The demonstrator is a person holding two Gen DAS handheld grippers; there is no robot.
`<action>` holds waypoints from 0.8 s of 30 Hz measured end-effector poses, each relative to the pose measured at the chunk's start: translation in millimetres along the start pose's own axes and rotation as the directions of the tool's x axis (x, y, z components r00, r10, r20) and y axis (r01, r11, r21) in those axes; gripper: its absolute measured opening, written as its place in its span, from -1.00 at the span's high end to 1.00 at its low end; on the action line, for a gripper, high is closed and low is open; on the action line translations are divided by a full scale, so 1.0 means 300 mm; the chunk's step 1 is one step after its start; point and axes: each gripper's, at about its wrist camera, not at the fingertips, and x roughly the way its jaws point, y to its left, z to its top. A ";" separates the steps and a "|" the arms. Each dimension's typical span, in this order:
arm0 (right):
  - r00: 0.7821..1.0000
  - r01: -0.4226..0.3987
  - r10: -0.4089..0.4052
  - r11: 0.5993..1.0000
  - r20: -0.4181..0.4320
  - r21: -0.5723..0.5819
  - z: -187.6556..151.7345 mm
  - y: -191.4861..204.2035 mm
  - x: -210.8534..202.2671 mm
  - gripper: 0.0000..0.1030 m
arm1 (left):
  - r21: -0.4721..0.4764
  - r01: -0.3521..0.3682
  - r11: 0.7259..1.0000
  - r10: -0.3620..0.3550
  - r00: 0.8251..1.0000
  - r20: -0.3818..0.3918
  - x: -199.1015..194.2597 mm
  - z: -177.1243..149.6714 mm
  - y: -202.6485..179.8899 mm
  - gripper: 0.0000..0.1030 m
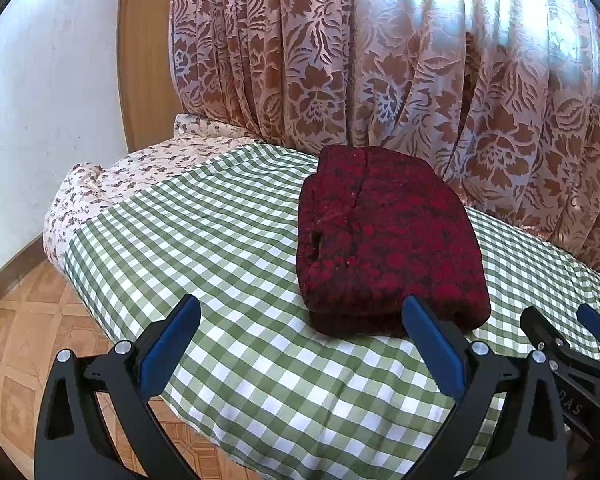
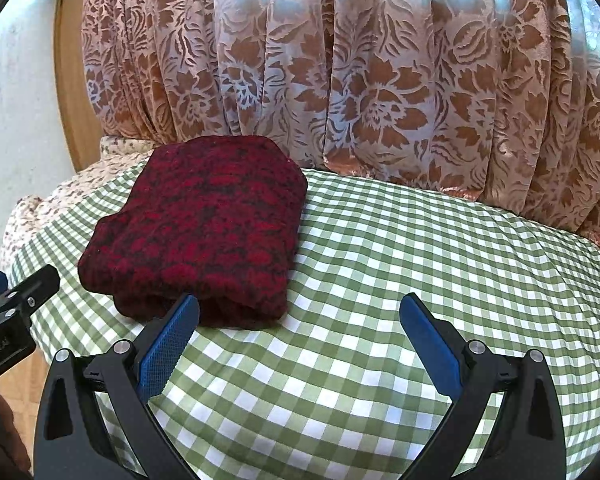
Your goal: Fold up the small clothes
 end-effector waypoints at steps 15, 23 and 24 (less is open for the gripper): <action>1.000 -0.020 0.020 1.000 0.004 0.011 -0.010 0.019 -0.003 -0.93 | 0.001 -0.016 1.000 0.016 1.000 0.017 -0.004 -0.011 -0.003 -0.96; 1.000 -0.029 0.029 1.000 0.012 0.013 -0.001 0.021 -0.012 -0.93 | 0.007 -0.017 1.000 0.017 1.000 0.025 -0.022 -0.014 -0.012 -0.96; 0.999 -0.030 0.030 0.999 0.013 0.011 -0.001 0.021 -0.013 -0.93 | 0.004 -0.014 1.000 0.014 1.000 0.026 -0.024 -0.014 -0.010 -0.96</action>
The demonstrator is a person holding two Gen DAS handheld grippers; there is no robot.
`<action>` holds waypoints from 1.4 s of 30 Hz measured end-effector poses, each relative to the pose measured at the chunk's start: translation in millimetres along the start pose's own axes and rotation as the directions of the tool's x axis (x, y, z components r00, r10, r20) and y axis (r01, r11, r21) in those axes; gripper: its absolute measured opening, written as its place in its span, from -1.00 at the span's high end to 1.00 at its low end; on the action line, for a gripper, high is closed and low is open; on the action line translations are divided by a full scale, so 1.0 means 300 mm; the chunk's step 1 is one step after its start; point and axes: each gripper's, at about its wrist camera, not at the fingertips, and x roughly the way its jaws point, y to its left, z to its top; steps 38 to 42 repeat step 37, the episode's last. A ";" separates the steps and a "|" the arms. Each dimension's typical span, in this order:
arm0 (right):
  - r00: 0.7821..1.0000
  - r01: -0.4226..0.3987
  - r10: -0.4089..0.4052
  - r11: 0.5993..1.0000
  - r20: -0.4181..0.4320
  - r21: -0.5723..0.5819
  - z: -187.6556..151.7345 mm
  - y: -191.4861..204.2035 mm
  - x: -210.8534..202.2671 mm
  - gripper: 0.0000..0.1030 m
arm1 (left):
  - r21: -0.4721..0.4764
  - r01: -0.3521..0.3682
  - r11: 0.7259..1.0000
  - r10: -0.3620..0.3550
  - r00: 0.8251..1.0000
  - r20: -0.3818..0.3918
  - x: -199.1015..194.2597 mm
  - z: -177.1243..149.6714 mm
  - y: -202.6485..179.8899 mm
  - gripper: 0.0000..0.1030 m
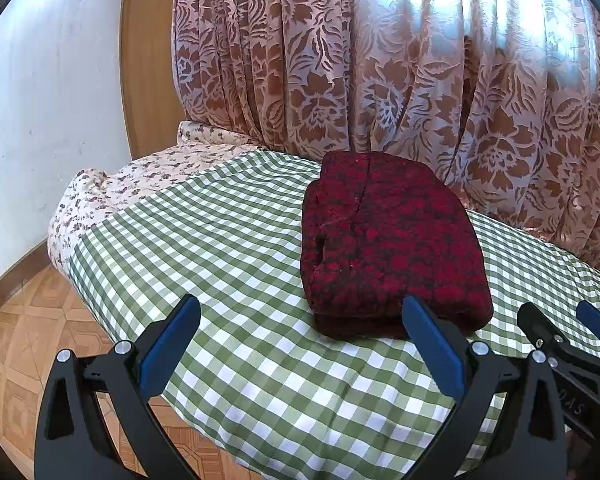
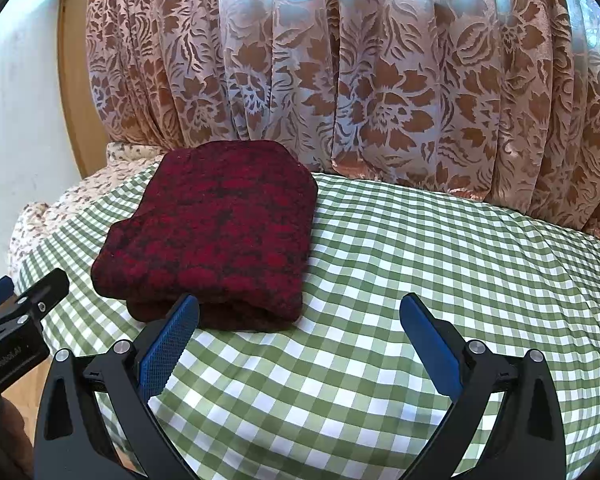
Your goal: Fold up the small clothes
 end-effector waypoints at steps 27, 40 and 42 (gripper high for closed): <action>1.000 -0.007 0.007 1.000 -0.002 -0.008 -0.008 0.033 0.002 -0.93 | -0.018 -0.001 1.000 0.001 1.000 0.008 -0.011 -0.008 0.029 -0.94; 1.000 -0.007 0.008 1.000 -0.008 0.004 -0.013 0.025 0.015 -0.93 | -0.018 -0.016 1.000 0.016 1.000 0.001 -0.001 -0.019 0.026 -0.95; 1.000 -0.007 0.008 1.000 -0.008 0.004 -0.013 0.025 0.015 -0.93 | -0.018 -0.016 1.000 0.016 1.000 0.001 -0.001 -0.019 0.026 -0.95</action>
